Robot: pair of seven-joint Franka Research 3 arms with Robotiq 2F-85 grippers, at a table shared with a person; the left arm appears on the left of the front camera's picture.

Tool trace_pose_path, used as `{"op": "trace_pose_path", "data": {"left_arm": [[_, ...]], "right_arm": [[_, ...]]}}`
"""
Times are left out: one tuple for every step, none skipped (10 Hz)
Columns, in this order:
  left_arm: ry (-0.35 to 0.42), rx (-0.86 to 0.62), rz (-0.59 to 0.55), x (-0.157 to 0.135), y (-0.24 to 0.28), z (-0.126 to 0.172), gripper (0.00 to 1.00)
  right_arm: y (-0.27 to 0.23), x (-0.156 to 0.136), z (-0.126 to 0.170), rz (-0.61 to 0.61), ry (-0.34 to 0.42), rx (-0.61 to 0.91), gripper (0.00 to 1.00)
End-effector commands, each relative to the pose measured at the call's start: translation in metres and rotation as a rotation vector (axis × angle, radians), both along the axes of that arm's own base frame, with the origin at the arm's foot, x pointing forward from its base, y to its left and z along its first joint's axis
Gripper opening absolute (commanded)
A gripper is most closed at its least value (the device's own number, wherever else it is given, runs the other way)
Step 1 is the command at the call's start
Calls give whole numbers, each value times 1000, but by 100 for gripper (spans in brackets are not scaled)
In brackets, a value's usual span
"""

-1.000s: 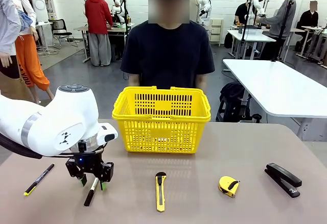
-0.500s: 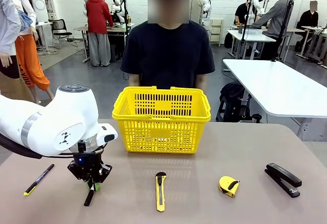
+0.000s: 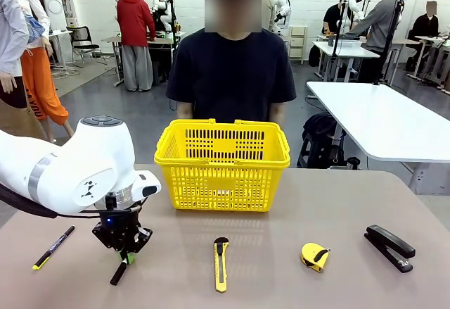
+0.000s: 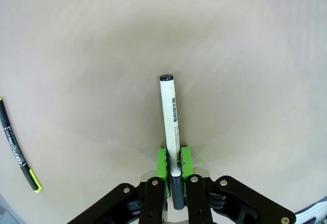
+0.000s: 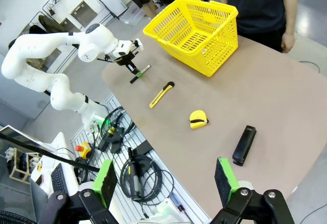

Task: Place the items the person wants into the basket.
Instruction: Pick up the item the person points to and place it in the Market Basket.

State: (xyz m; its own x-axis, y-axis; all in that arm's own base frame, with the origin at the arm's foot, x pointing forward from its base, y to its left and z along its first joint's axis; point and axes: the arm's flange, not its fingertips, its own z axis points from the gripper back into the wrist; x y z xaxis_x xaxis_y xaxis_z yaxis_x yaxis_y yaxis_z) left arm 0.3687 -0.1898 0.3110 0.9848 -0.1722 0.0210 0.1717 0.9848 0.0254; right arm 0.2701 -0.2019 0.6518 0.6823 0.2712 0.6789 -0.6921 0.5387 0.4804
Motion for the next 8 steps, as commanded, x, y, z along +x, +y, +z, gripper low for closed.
{"op": "trace_pose_path", "data": {"left_arm": [[33, -1, -34, -31, 21, 15, 0], [45, 14, -107, -32, 23, 42, 0], [59, 34, -195, -32, 26, 81, 0], [73, 33, -270, -29, 30, 116, 0], [81, 3, -347, -29, 35, 149, 0], [55, -26, -400, -32, 37, 179, 0], [21, -27, -435, -39, 35, 209, 0], [6, -13, -469, -46, 32, 235, 0]], "right_arm": [[0, 1, 1, -5, -9, 10, 100], [0, 1, 1, -5, -9, 10, 100], [0, 1, 1, -5, -9, 10, 100], [0, 1, 1, -5, -9, 10, 100], [0, 1, 1, -5, -9, 10, 100], [0, 1, 1, -5, -9, 10, 100], [0, 1, 1, -5, -9, 10, 100], [0, 1, 1, -5, -9, 10, 100]]}}
